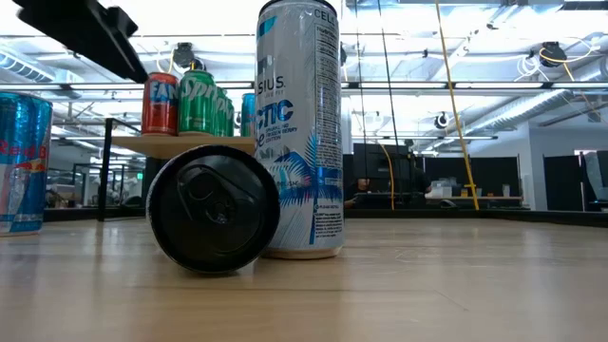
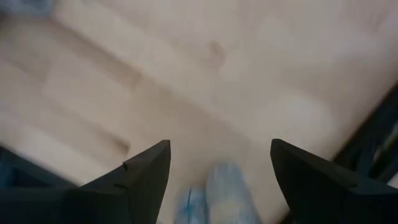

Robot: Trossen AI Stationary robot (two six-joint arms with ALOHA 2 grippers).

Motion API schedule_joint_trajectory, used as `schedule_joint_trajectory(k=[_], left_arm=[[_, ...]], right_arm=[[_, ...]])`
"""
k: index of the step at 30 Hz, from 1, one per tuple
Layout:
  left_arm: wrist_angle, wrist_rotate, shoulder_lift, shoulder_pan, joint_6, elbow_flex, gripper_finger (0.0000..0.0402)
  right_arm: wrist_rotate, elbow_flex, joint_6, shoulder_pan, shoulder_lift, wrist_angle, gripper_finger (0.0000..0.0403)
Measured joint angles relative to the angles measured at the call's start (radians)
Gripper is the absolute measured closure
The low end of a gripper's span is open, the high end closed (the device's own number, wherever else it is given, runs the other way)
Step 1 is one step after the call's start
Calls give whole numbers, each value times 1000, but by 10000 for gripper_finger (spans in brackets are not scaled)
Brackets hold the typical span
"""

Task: Place canned beverage on shelf
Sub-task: Put the right blue soda can on the shelf

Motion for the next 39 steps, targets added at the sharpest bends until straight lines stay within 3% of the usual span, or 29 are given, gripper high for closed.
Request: schedule_joint_trajectory(k=[4, 13, 25, 29, 39], left_arm=[[0, -53, 6, -51, -25, 0, 272], [35, -101, 6, -110, -26, -55, 272], [31, -100, 6, -135, -78, -71, 272], [32, -101, 6, -136, -80, -71, 272], [61, -103, 6, -136, -78, -71, 272]], right_arm=[[-123, 3, 84, 31, 1, 15, 138], [-272, 3, 212, 118, -1, 15, 127], [-214, 3, 368, 213, -1, 18, 44], [-167, -21, 372, 228, -1, 16, 40], [-212, -121, 357, 231, -2, 137, 39]])
